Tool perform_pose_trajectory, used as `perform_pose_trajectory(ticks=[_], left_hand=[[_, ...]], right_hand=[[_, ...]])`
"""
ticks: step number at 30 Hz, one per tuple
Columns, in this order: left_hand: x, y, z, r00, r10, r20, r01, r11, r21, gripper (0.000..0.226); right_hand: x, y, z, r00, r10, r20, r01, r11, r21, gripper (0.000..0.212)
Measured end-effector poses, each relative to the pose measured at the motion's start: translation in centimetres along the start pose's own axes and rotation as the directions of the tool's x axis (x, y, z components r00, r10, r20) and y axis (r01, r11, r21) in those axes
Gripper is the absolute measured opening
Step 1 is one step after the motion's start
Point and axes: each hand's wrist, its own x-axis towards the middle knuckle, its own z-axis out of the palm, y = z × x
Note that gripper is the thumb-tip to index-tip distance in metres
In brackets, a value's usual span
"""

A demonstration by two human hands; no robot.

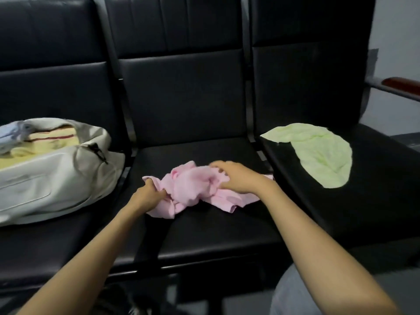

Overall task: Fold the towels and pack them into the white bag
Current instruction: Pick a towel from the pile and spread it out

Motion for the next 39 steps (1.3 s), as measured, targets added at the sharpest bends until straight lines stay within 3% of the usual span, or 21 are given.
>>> perform_pose_trajectory(ticks=[2,5,7,9,11,14,18,19,20,21,22,23,24,26,28,30,32,34,35,37,39], left_hand=[[-0.1,-1.5,-0.9,1.000,0.005,-0.014,-0.005,1.000,0.008,0.073],[-0.3,-2.8,-1.5,0.994,0.082,-0.070,-0.075,0.992,0.106,0.039],[-0.4,-3.0,-1.9,0.972,0.185,-0.145,-0.181,0.983,0.037,0.017],[-0.7,-2.7,-2.7,0.945,0.265,-0.190,-0.292,0.947,-0.130,0.017],[-1.2,-2.3,-3.8,0.935,0.283,-0.215,-0.342,0.883,-0.323,0.018],[-1.7,-2.8,-4.8,0.940,0.232,-0.251,-0.331,0.803,-0.496,0.013],[-1.7,-3.8,-4.6,0.966,0.178,-0.187,-0.249,0.828,-0.502,0.019],[-1.7,-3.9,-4.6,0.970,0.165,-0.177,-0.232,0.836,-0.496,0.021],[-1.4,-4.0,-4.6,0.973,0.151,-0.175,-0.219,0.838,-0.499,0.024],[-1.3,-3.9,-4.6,0.976,0.132,-0.176,-0.205,0.833,-0.514,0.027],[-1.1,-3.8,-4.6,0.978,0.111,-0.176,-0.191,0.812,-0.552,0.031],[-1.1,-3.7,-4.5,0.982,0.083,-0.168,-0.169,0.777,-0.606,0.036],[-1.1,-3.6,-4.4,0.984,0.062,-0.169,-0.160,0.729,-0.666,0.042],[-1.2,-3.1,-4.1,0.991,0.051,-0.125,-0.127,0.671,-0.731,0.057],[-1.2,-2.8,-3.7,0.995,0.092,-0.025,-0.081,0.681,-0.728,0.061],[-1.5,-2.4,-3.1,0.978,0.183,0.099,-0.063,0.716,-0.695,0.036],[-1.9,-2.1,-2.5,0.965,0.226,0.132,-0.111,0.810,-0.576,0.014],[-2.1,-2.1,-2.1,0.968,0.212,0.135,-0.130,0.883,-0.452,0.030],[-2.4,-1.8,-2.4,0.964,0.201,0.172,-0.098,0.875,-0.473,0.033],[-2.8,-1.4,-2.7,0.939,0.204,0.276,0.007,0.794,-0.608,0.032],[-2.9,-1.1,-2.4,0.929,0.232,0.289,0.031,0.729,-0.684,0.029]], right_hand=[[1.2,0.2,1.5,0.995,0.079,0.056,-0.071,0.990,-0.121,0.058],[3.1,0.5,3.9,0.982,0.170,0.083,-0.174,0.984,0.037,0.085],[4.0,0.4,5.4,0.971,0.203,0.123,-0.204,0.979,-0.005,0.095],[4.7,0.3,6.5,0.970,0.207,0.128,-0.187,0.970,-0.153,0.087],[5.3,-0.1,6.9,0.971,0.182,0.155,-0.148,0.967,-0.206,0.063],[5.7,-0.9,6.8,0.937,0.081,0.341,-0.094,0.995,0.022,0.016],[5.7,-1.5,5.9,0.758,0.159,0.633,-0.168,0.985,-0.046,0.028],[6.1,-1.6,5.2,0.756,0.190,0.627,-0.203,0.978,-0.051,0.027],[6.9,-1.5,4.6,0.823,0.251,0.509,-0.239,0.967,-0.089,0.019],[8.3,-0.9,3.8,0.914,0.313,0.258,-0.292,0.949,-0.119,0.022],[9.7,-0.3,3.0,0.930,0.363,-0.058,-0.367,0.924,-0.106,0.037],[10.5,-0.2,2.3,0.884,0.394,-0.252,-0.417,0.908,-0.043,0.051],[11.1,-0.1,1.9,0.860,0.394,-0.325,-0.408,0.912,0.025,0.065],[11.3,-1.6,1.8,0.900,0.327,-0.289,-0.323,0.944,0.063,0.081],[10.6,-3.5,2.5,0.973,0.170,-0.154,-0.172,0.985,-0.002,0.063],[9.0,-5.0,3.8,0.992,0.100,0.082,-0.098,0.995,-0.031,0.027],[7.8,-4.6,5.1,0.976,0.098,0.195,-0.101,0.995,0.003,0.017],[6.5,-4.1,6.3,0.977,0.097,0.188,-0.105,0.994,0.036,0.031],[6.1,-3.9,6.9,0.982,0.084,0.169,-0.095,0.994,0.057,0.038],[5.6,-3.0,8.2,0.992,0.057,0.109,-0.070,0.991,0.114,0.045],[5.0,-2.9,8.9,0.997,0.077,0.030,-0.081,0.977,0.199,0.048]])
